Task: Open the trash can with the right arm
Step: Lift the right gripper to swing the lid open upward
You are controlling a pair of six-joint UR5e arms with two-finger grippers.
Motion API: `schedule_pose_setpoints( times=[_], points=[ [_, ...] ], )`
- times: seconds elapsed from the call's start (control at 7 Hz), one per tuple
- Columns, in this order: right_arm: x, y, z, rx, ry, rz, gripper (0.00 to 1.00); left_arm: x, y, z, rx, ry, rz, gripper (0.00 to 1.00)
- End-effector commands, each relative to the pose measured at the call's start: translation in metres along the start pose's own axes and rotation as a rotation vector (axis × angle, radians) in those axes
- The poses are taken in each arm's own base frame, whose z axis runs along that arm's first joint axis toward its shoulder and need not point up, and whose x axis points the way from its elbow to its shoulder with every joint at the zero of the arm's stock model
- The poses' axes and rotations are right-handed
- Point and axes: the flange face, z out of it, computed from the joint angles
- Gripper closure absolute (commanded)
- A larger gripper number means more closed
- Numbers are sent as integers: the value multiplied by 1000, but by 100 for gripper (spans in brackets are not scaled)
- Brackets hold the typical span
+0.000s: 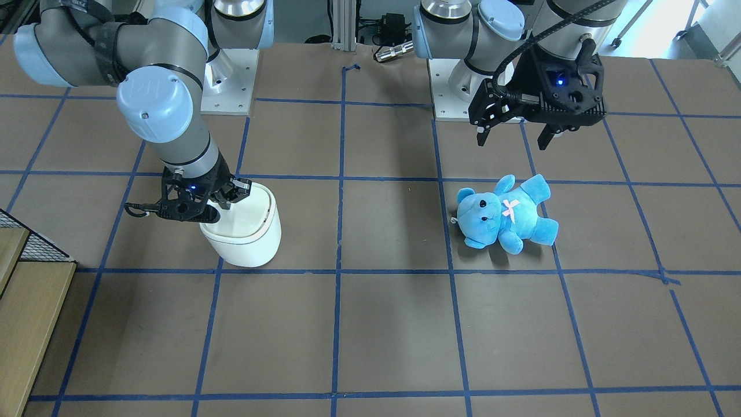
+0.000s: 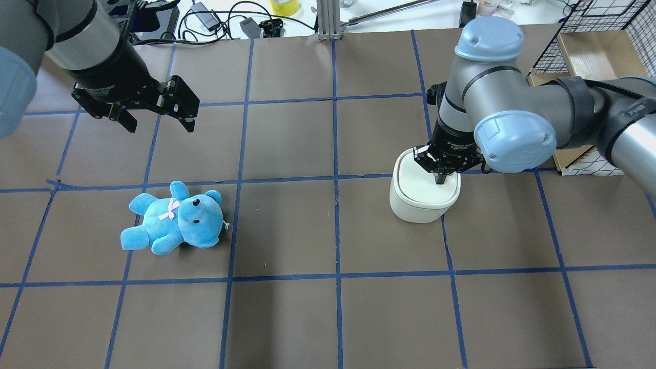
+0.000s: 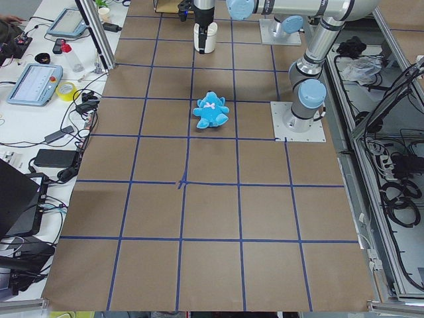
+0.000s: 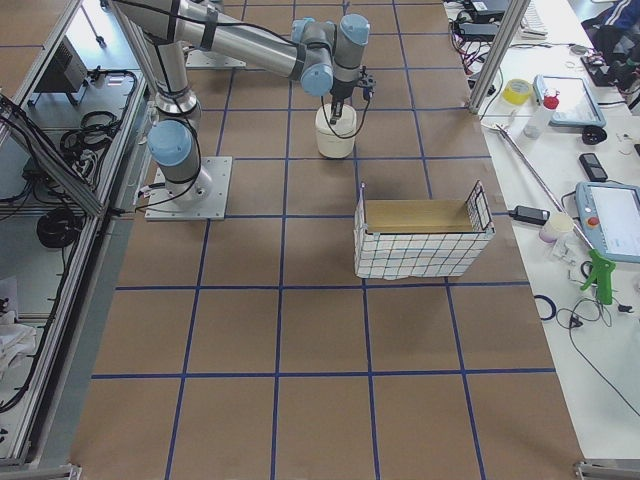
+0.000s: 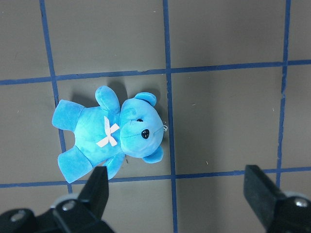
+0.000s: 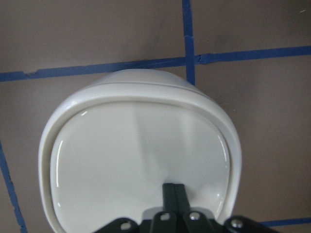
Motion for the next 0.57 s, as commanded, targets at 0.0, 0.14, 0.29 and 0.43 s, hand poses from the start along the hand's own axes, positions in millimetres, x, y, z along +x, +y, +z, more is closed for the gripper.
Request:
schedule_pose_setpoints(
  times=[0.0,0.14,0.29,0.43],
  points=[
    [-1,1,-69,157,-23,14,0,0,0,0,0,0,0,0],
    [1,5,-104,191,-28,17,0,0,0,0,0,-2,0,0],
    [3,14,-151,200,-27,19,0,0,0,0,0,0,0,0],
    [5,20,-186,162,-10,20,0,0,0,0,0,0,0,0]
  ],
)
